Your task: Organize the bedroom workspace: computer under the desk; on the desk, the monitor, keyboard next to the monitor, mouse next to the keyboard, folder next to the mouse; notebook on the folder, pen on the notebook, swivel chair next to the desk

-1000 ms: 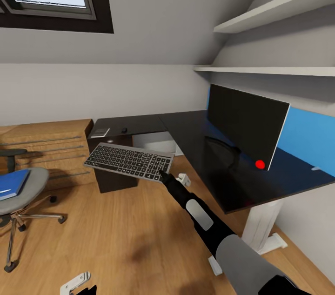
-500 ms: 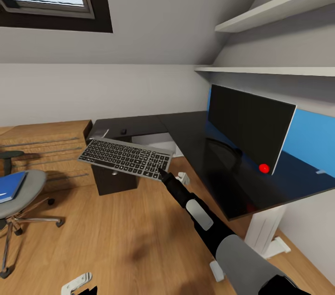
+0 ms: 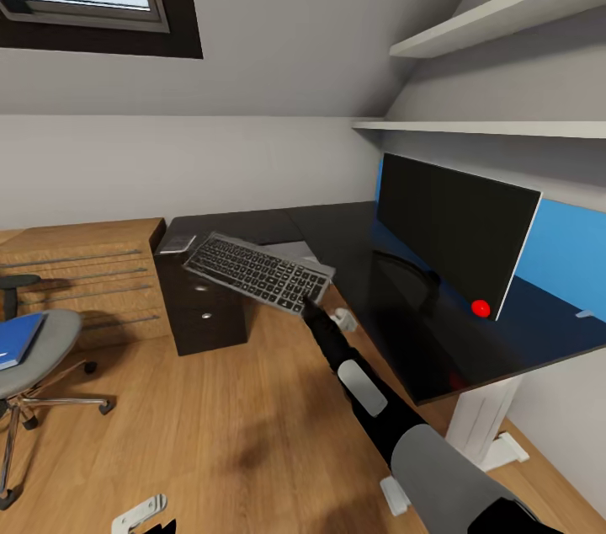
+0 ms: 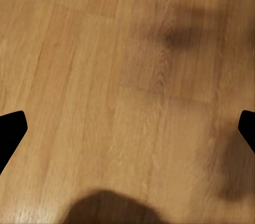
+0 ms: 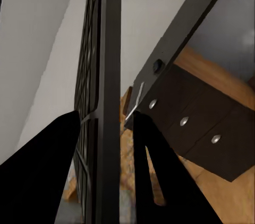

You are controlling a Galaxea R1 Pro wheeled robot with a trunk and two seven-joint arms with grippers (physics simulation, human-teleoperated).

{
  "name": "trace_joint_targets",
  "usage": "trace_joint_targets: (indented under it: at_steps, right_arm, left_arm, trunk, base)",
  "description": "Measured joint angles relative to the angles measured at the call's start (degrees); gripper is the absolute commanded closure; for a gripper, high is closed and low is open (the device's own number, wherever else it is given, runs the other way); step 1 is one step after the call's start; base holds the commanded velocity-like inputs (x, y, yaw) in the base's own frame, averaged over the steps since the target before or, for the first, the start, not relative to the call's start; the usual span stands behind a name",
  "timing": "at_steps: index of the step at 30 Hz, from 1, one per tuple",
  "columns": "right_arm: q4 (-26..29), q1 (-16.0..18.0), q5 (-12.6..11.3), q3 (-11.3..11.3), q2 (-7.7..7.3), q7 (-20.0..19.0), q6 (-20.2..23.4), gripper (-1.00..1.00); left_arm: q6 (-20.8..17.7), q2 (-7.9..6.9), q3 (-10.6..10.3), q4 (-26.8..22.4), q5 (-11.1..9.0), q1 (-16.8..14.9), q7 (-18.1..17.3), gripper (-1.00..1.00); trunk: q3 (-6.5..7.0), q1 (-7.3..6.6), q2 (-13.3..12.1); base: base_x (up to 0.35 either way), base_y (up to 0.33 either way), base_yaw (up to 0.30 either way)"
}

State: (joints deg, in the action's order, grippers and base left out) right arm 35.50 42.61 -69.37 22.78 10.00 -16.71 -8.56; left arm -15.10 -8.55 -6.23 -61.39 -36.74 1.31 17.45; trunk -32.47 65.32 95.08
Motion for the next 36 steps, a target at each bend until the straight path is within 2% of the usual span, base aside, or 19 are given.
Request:
trace_joint_targets:
  at_steps: [1, 3, 6, 7, 11, 17, 20, 25, 30, 36]
  right_arm:
    - [0.01, -0.21, -0.20, -0.08, 0.00, 0.44, -4.67, 1.00]
    - [0.00, -0.70, -0.08, 0.49, 0.00, 0.59, -6.37, 1.00]
    - [-0.04, -1.33, -6.00, -0.12, 0.00, 0.63, -8.33, 1.00]
    - [-0.06, -1.36, -7.01, -0.08, 0.00, 0.63, -8.65, 1.00]
    - [-0.23, -1.45, -13.97, -0.27, 0.00, 0.72, -11.49, 1.00]
    - [-0.36, -1.46, -17.85, -0.21, 0.00, 0.75, -12.33, 1.00]
    - [-0.55, -1.47, -21.31, -0.31, 0.00, 0.76, -13.25, 1.00]
    - [-0.88, -1.46, -26.48, -0.41, 0.00, 1.13, -19.43, 1.00]
    - [-0.92, -1.50, -27.16, -0.18, 0.00, 2.75, -24.53, 1.00]
    - [-0.91, -1.49, -29.02, -0.11, 0.00, 3.08, -26.06, 1.00]
  left_arm:
    - [0.00, 0.00, 0.01, 0.02, 0.00, 0.01, 0.03, -1.00]
    - [0.00, 0.00, -0.05, 0.18, 0.00, -0.01, 0.04, -1.00]
    - [0.00, 0.00, -0.08, 0.33, 0.00, 0.00, 0.05, -1.00]
    - [0.00, 0.00, -0.09, 0.34, 0.00, -0.01, 0.05, -1.00]
    - [0.00, 0.00, -0.09, 0.36, 0.00, 0.00, 0.06, -1.00]
    - [0.00, 0.03, -0.09, 0.37, 0.00, -0.01, 0.06, -1.00]
    - [0.00, 0.06, -0.09, 0.38, 0.00, 0.00, 0.06, -1.00]
    - [0.00, 0.07, -0.08, 0.36, 0.00, 0.00, 0.06, -1.00]
    - [0.00, 0.09, -0.09, 0.37, 0.00, 0.00, 0.06, -1.00]
    - [0.00, 0.09, -0.09, 0.37, 0.00, -0.01, -0.02, -1.00]
  trunk:
    - [0.00, 0.00, 0.00]
    - [0.00, 0.00, 0.00]
    - [0.00, 0.00, 0.00]
    - [0.00, 0.00, 0.00]
    - [0.00, 0.00, 0.00]
    - [0.00, 0.00, 0.00]
    - [0.00, 0.00, 0.00]
    - [0.00, 0.00, 0.00]
    - [0.00, 0.00, 0.00]
    - [0.00, 0.00, 0.00]
  base:
    - [0.000, 0.000, 0.000]
    - [0.000, 0.000, 0.000]
    - [0.000, 0.000, 0.000]
    - [0.000, 0.000, 0.000]
    - [0.000, 0.000, 0.000]
    - [0.000, 0.000, 0.000]
    - [0.000, 0.000, 0.000]
    - [0.000, 0.000, 0.000]
    - [0.000, 0.000, 0.000]
    - [0.000, 0.000, 0.000]
